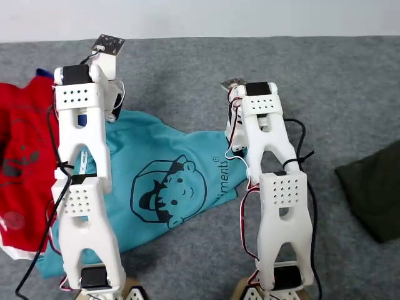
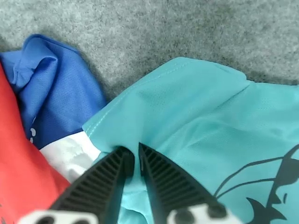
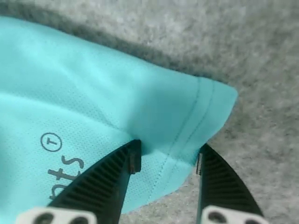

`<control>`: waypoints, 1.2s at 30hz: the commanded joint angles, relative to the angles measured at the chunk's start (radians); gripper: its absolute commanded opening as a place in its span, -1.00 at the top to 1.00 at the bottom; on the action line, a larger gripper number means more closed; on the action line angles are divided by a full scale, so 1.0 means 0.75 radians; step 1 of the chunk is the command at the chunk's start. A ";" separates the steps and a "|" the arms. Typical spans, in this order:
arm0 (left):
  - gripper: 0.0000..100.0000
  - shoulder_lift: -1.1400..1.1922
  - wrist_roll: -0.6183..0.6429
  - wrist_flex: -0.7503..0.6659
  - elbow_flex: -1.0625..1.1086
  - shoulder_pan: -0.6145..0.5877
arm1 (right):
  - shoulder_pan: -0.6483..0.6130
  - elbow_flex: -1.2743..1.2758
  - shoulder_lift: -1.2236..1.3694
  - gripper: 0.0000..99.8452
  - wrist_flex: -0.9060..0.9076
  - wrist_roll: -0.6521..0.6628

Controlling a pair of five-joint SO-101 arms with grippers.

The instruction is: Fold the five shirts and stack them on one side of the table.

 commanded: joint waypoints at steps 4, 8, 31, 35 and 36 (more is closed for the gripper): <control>1.00 -0.027 0.008 0.014 -0.013 0.000 | 0.003 -0.158 -0.007 0.87 0.069 0.065; 1.00 -0.063 0.010 0.016 -0.028 0.000 | 0.009 -0.370 -0.009 0.98 0.130 0.082; 1.00 -0.446 0.010 0.014 0.283 0.000 | 0.085 -0.258 -0.197 0.71 0.128 0.158; 1.00 -0.446 0.010 -0.010 0.330 0.000 | 0.075 -0.362 -0.183 0.46 0.103 0.153; 1.00 -0.446 0.010 -0.014 0.334 0.000 | 0.075 -0.383 -0.177 0.45 0.081 0.145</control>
